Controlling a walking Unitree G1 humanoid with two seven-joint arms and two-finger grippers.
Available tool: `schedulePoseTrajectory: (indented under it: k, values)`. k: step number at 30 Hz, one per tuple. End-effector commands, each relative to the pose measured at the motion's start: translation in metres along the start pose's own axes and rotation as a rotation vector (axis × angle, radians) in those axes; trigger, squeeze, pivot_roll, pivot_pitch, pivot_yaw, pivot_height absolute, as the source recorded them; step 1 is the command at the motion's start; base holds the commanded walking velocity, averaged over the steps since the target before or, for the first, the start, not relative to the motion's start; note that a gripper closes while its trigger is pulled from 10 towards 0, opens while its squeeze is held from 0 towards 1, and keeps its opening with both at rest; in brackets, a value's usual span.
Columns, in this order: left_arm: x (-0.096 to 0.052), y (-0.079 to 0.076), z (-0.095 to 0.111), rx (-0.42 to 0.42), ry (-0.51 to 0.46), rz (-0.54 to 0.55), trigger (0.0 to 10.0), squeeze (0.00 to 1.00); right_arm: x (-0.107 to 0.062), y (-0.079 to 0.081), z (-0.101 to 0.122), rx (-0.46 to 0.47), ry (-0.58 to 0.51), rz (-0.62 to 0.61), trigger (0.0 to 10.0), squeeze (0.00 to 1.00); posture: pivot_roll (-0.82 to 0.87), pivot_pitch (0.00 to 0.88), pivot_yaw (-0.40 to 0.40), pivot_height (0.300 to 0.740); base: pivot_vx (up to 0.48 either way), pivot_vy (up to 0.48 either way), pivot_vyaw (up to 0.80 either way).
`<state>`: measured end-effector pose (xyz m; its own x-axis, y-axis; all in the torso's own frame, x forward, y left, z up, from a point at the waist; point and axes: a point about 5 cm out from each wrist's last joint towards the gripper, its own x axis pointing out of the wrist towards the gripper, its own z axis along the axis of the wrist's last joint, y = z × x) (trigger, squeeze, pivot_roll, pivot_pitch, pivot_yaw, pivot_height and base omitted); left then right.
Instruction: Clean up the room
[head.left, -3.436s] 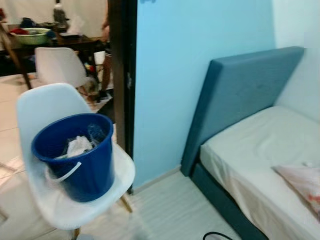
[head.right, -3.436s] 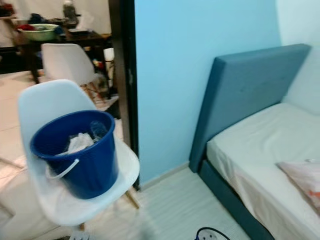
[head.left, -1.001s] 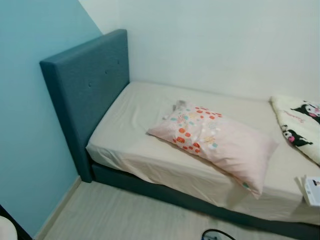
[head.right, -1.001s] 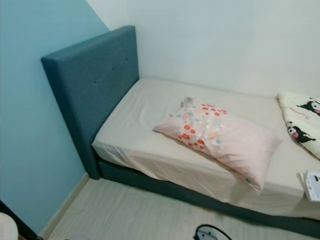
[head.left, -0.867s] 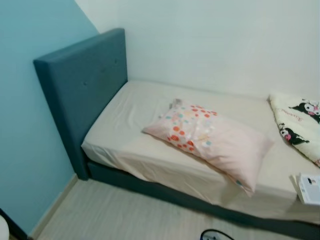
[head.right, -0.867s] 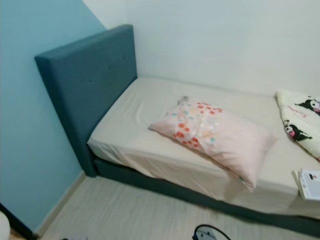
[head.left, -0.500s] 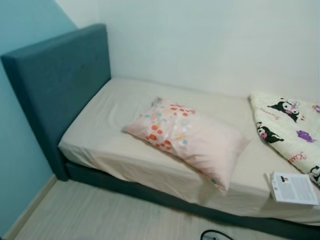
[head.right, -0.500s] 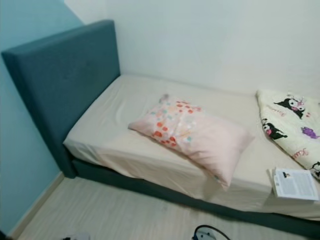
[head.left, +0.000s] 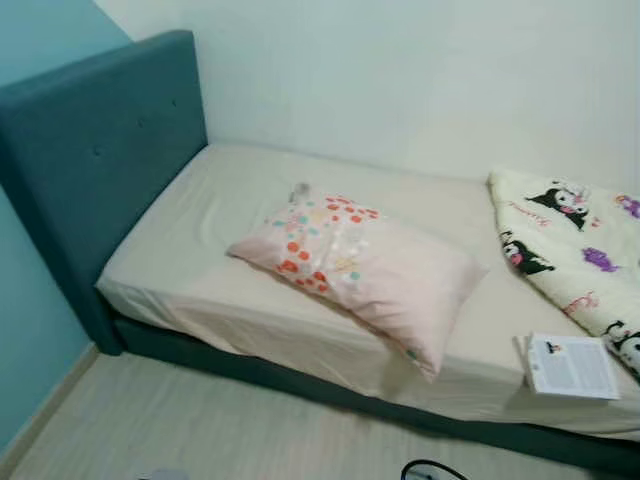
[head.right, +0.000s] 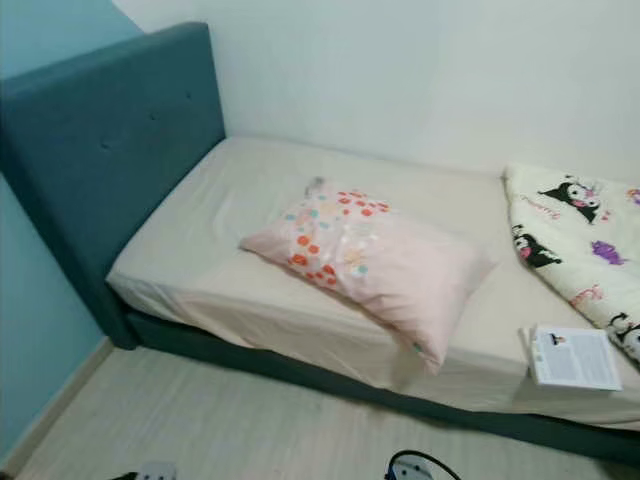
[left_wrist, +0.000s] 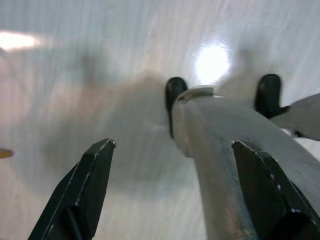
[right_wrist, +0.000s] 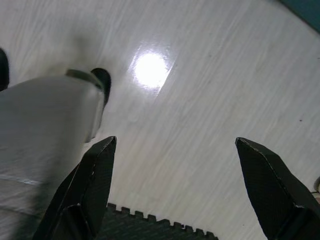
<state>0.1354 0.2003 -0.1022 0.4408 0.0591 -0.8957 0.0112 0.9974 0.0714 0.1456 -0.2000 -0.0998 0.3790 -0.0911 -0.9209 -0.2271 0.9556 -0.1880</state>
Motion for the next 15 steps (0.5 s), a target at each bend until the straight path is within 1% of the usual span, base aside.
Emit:
schedulePoseTrajectory:
  k: [1,5,12,15]
  values:
    - [-0.0005,0.001,-0.0033,-0.035,0.003,0.007,10.0,0.0,0.0001,0.0034,0.0,0.0,0.001,0.008,10.0,0.0,-0.04,0.0,-0.054,0.74,0.0,0.0,0.0]
    - [0.0001,-0.0005,0.0013,-0.051,-0.017,0.005,10.0,0.0,0.0001,0.0023,0.0003,0.0,0.0,0.004,10.0,0.0,-0.04,0.0,-0.058,0.74,0.0,0.0,0.0]
    - [0.0008,-0.004,0.0054,-0.033,-0.028,-0.004,10.0,0.0,0.0001,0.0013,0.0005,0.001,-0.002,0.0,10.0,0.0,-0.04,0.0,-0.055,0.74,0.0,0.0,0.0]
    - [0.0008,-0.0044,0.0056,-0.04,-0.03,-0.008,10.0,0.0,0.0001,0.0013,0.0005,0.001,-0.002,0.0,10.0,0.0,-0.04,0.0,-0.055,0.74,0.0,0.0,0.0]
